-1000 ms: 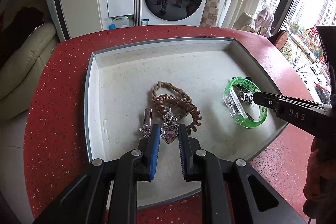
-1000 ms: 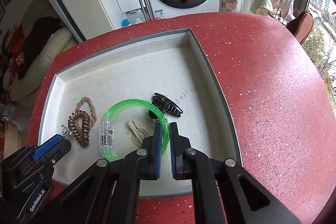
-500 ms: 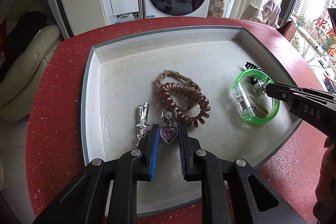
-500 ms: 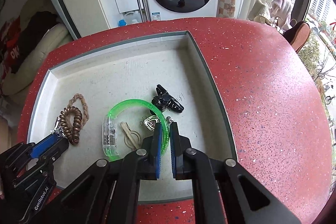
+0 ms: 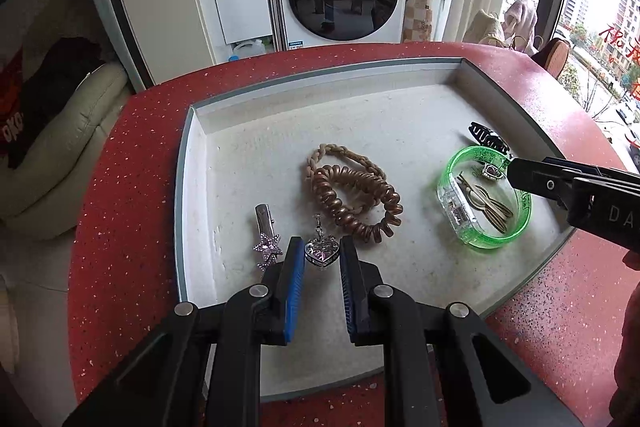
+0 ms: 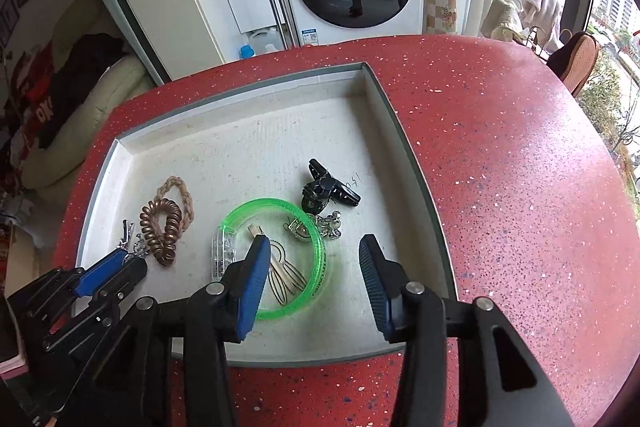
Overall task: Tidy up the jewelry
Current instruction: 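Carry both items into the white tray and open both tools to release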
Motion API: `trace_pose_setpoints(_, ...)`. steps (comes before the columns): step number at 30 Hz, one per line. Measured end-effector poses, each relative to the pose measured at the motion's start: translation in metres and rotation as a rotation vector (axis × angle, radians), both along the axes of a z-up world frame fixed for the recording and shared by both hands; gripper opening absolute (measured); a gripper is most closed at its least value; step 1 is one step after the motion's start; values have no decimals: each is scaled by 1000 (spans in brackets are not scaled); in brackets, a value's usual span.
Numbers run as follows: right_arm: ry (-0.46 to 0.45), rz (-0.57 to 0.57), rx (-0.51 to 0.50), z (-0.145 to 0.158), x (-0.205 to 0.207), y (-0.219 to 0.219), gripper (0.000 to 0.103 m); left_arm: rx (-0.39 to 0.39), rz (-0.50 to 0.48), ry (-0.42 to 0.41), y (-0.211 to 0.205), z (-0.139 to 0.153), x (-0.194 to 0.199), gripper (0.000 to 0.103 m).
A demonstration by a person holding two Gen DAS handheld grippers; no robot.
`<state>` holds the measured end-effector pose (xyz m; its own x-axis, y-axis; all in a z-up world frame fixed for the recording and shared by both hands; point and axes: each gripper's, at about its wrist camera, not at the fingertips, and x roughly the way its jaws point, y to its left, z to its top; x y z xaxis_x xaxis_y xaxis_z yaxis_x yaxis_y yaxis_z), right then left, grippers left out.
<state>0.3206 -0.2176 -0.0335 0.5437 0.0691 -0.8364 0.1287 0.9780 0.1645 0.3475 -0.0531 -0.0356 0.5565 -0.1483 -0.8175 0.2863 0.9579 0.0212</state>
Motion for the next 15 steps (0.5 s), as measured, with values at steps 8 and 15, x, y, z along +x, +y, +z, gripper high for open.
trace_pose_setpoints(8,-55,-12,27,20,-20,-1,50,-24,11,-23,2,15,-1,36)
trace_pose_setpoints(15,-52,-11,33,23,-30,-4,50,-35,19,-38,4,26,-6,36)
